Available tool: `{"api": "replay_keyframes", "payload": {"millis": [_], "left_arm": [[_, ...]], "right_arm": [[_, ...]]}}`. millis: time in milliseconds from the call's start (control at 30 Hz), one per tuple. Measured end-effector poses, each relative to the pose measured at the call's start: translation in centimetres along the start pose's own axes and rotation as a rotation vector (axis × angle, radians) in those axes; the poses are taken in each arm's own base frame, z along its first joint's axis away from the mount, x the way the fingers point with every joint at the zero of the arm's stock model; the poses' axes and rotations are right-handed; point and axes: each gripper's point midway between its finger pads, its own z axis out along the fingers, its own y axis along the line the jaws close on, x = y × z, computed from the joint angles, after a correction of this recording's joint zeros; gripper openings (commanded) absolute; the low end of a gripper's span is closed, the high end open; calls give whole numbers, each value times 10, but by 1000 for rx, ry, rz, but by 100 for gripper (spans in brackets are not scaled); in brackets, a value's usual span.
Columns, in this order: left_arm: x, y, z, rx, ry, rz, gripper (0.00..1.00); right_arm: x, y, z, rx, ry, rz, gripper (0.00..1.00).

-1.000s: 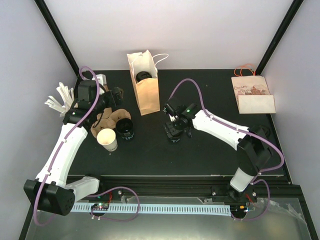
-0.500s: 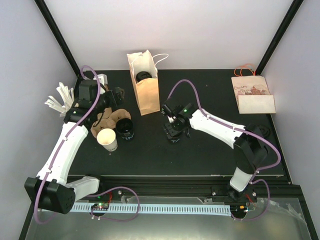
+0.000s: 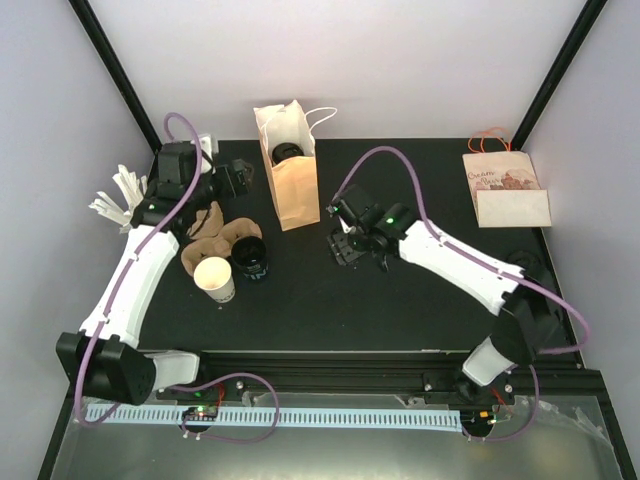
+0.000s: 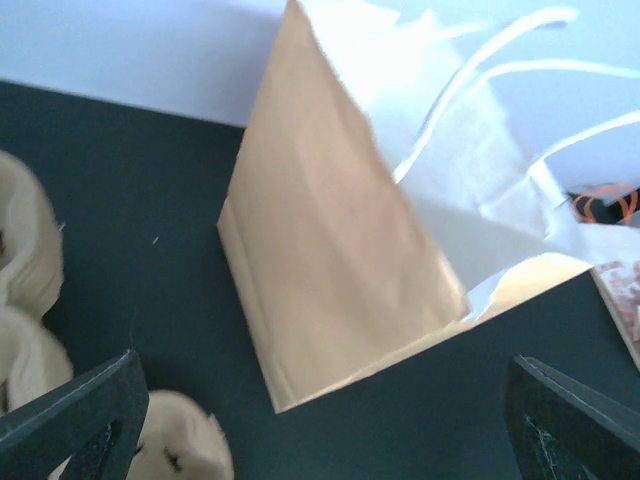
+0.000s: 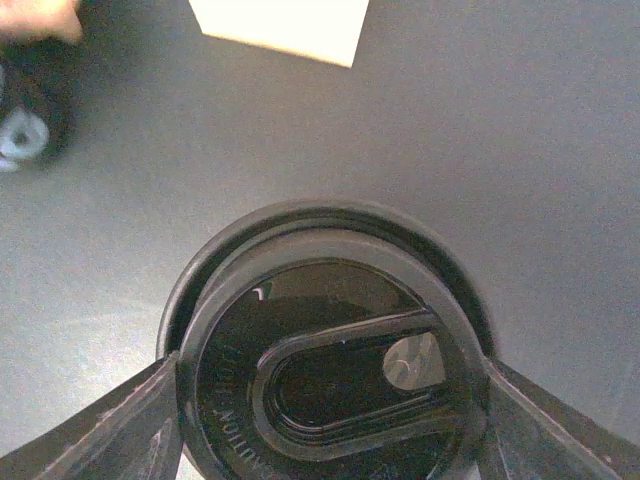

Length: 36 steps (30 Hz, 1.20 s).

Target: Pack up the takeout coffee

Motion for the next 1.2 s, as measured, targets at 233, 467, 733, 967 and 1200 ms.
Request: {"api": "replay_keyframes", "payload": {"millis": [233, 467, 733, 967, 1200], "left_arm": [[-41, -34, 41, 159, -27, 12, 95], [-82, -63, 90, 266, -29, 35, 87], [-95, -77, 114, 251, 9, 37, 77], [-56, -56, 129, 122, 156, 5, 74], [-37, -55, 126, 124, 235, -6, 99]], "right_arm": [[-58, -12, -64, 30, -309, 3, 70], [-87, -18, -105, 31, -486, 20, 65], [-93, -18, -170, -67, -663, 100, 64], [-95, -15, -187, -104, -686, 109, 64], [-95, -19, -201, -98, -681, 113, 64]]}}
